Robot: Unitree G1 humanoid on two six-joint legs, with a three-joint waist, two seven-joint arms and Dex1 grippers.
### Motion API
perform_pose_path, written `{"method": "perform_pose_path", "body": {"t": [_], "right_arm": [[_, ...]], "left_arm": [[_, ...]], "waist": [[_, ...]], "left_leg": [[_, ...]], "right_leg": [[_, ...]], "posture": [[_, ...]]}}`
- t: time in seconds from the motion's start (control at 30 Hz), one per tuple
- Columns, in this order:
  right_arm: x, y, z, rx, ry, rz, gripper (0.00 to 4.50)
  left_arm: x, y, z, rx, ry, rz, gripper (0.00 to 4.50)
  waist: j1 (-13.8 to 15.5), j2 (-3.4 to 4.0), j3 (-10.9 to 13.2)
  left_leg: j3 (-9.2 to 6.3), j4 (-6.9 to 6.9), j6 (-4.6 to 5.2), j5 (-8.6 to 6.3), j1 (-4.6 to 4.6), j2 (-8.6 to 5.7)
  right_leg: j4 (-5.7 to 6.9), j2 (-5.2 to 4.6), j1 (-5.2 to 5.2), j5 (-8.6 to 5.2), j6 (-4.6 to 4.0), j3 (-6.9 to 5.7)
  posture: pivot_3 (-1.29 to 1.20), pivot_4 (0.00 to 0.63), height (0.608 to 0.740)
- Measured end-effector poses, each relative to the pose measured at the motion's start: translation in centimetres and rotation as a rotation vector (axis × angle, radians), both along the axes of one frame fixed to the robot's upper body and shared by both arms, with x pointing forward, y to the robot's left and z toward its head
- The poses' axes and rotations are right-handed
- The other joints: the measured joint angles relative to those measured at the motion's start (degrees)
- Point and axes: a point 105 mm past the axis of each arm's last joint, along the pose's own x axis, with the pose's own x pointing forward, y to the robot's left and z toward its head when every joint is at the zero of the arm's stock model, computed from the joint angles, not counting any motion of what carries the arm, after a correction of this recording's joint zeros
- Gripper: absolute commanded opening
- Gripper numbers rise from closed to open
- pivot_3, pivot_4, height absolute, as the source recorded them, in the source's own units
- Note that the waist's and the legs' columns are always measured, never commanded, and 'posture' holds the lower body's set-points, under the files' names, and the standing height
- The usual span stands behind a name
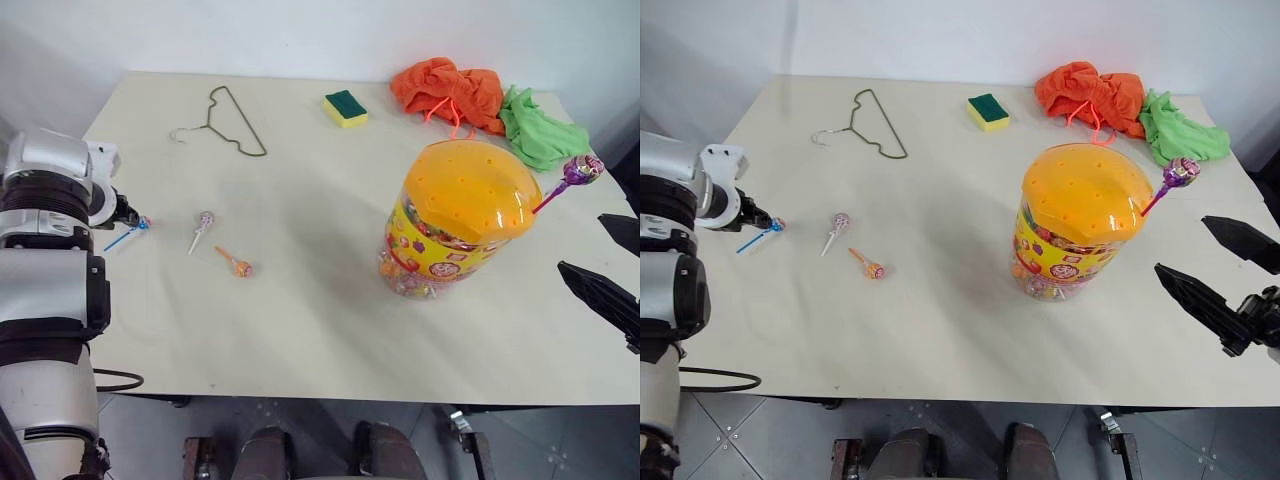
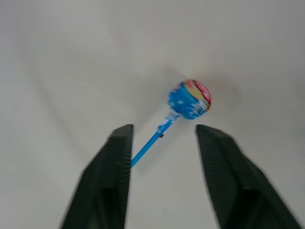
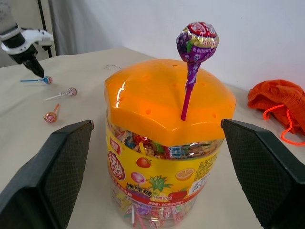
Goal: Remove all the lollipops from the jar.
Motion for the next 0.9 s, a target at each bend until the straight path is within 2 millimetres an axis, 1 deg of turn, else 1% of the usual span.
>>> {"method": "perform_pose_path", "body": {"t": [0.07, 0.13, 0.17, 0.2, 0.23, 0.3, 0.33, 0.37, 0.43, 0.5, 0.57, 0.6, 0.67, 0.8, 0.9], "right_arm": [[0.0, -0.1, -0.1, 0.001, 0.008, 0.003, 4.5], [0.1, -0.3, -0.2, 0.007, 0.015, 0.003, 4.5], [0.1, -0.3, -0.2, 0.004, 0.016, 0.005, 4.5], [0.1, -0.3, -0.2, -0.002, 0.017, 0.006, 4.5], [0.2, -0.3, 0.0, -0.012, 0.015, 0.011, 4.5], [0.4, -0.3, 0.3, -0.023, 0.011, 0.017, 4.5], [0.4, -0.2, 0.4, -0.028, 0.009, 0.022, 4.5], [0.5, -0.3, 0.3, -0.032, 0.013, 0.023, 4.5], [0.6, -0.6, 0.2, -0.029, 0.022, 0.014, 4.5], [0.6, -0.7, 0.1, -0.03, 0.027, 0.013, 4.5], [0.6, -0.7, 0.1, -0.029, 0.033, 0.007, 4.5], [0.7, -0.7, 0.2, -0.03, 0.035, -0.001, 4.5], [0.6, -0.8, 0.2, -0.032, 0.043, -0.025, 4.5], [0.5, -0.7, 0.3, -0.035, 0.051, -0.047, 4.5], [0.4, -0.1, 0.5, -0.031, 0.045, -0.066, 4.5]], "left_arm": [[-0.3, 0.2, 0.6, 0.001, -0.005, -0.001, 3.71], [-0.5, 0.1, 1.5, -0.003, -0.032, -0.024, 4.37], [-0.5, -0.2, 2.1, -0.007, -0.053, -0.049, 4.47], [-0.3, -0.7, 2.8, -0.013, -0.081, -0.087, 4.47], [0.1, -1.7, 3.5, -0.017, -0.129, -0.164, 4.47], [0.4, -4.3, 4.4, -0.069, -0.196, -0.33, 4.47], [0.5, -5.4, 4.5, -0.065, -0.229, -0.423, 4.47], [0.3, -6.5, 4.2, -0.064, -0.261, -0.529, 4.47], [-0.3, -8.7, 2.4, -0.098, -0.278, -0.701, 4.47], [-1.0, -11.1, 1.2, -0.175, -0.329, -0.839, 4.47], [-1.8, -13.7, 1.4, -0.257, -0.467, -0.999, 4.47], [-2.5, -14.7, 1.8, -0.288, -0.54, -1.078, 4.47], [-4.3, -15.7, 2.3, -0.354, -0.624, -1.211, 4.47], [-6.5, -16.2, 2.9, -0.44, -0.708, -1.374, 4.47], [-8.9, -16.9, 3.1, -0.543, -0.781, -1.59, 4.47]], "waist": [[0.0, 0.0, 0.0], [0.0, 0.0, 0.0], [0.1, 0.0, 0.0], [0.1, 0.0, 0.0], [0.2, 0.01, 0.0], [0.2, 0.01, 0.0], [0.2, 0.06, 0.0], [0.0, 0.15, -0.1], [0.0, 0.18, -0.1], [0.0, 0.16, -0.1], [0.0, 0.15, -0.1], [0.1, 0.15, -0.1], [0.1, 0.15, -0.1], [0.3, 0.16, -0.1], [0.3, 0.17, -0.1]], "left_leg": [[0.0, 0.0, 0.0, 0.0, 0.0, 0.0], [-0.01, 0.0, -0.01, 0.0, 0.0, 0.0], [0.0, 0.01, -0.01, 0.0, 0.0, 0.01], [-0.02, 0.01, -0.01, 0.0, 0.0, 0.01], [-0.01, 0.03, -0.01, 0.0, 0.01, 0.01], [-0.04, 0.1, -0.01, 0.0, 0.0, 0.02], [-0.03, 0.11, -0.01, -0.01, 0.02, 0.03], [-0.02, 0.11, -0.03, -0.02, 0.06, 0.04], [-0.05, 0.15, -0.04, -0.02, 0.04, 0.07], [-0.07, 0.24, -0.04, -0.02, 0.0, 0.09], [-0.08, 0.39, -0.04, -0.03, -0.03, 0.1], [-0.1, 0.43, -0.04, -0.03, -0.07, 0.1], [-0.1, 0.45, -0.04, -0.03, -0.06, 0.1], [-0.12, 0.55, -0.04, -0.03, -0.05, 0.08], [-0.14, 0.6, -0.04, -0.04, -0.03, 0.09]], "right_leg": [[0.0, 0.0, 0.0, 0.0, 0.0, 0.0], [0.01, 0.0, 0.0, 0.0, 0.0, 0.02], [0.01, -0.01, 0.0, 0.0, 0.0, 0.02], [0.01, -0.01, 0.0, 0.0, 0.0, 0.02], [0.04, -0.02, 0.0, 0.0, 0.0, 0.04], [0.07, -0.03, 0.01, 0.0, 0.0, 0.04], [0.09, -0.03, 0.01, 0.0, -0.01, 0.06], [0.11, -0.03, 0.01, -0.01, -0.03, 0.09], [0.18, -0.01, -0.02, -0.03, -0.06, 0.07], [0.2, 0.0, -0.02, -0.03, -0.06, 0.07], [0.24, -0.02, 0.0, -0.03, -0.06, 0.09], [0.25, -0.03, 0.0, -0.03, -0.06, 0.08], [0.26, -0.03, 0.0, -0.03, -0.06, 0.08], [0.27, -0.04, 0.08, -0.03, -0.06, 0.08], [0.28, -0.03, 0.11, -0.03, -0.06, 0.07]], "posture": [[0.0, 0.15, 0.74], [0.0, 0.15, 0.74], [0.0, 0.15, 0.74], [0.0, 0.15, 0.74], [0.0, 0.15, 0.74], [0.0, 0.15, 0.74], [0.0, 0.15, 0.74], [0.0, 0.15, 0.74], [0.0, 0.15, 0.74], [0.0, 0.15, 0.74], [0.0, 0.15, 0.74], [0.0, 0.15, 0.74], [0.0, 0.15, 0.74], [0.0, 0.15, 0.74], [0.0, 0.15, 0.74]]}}
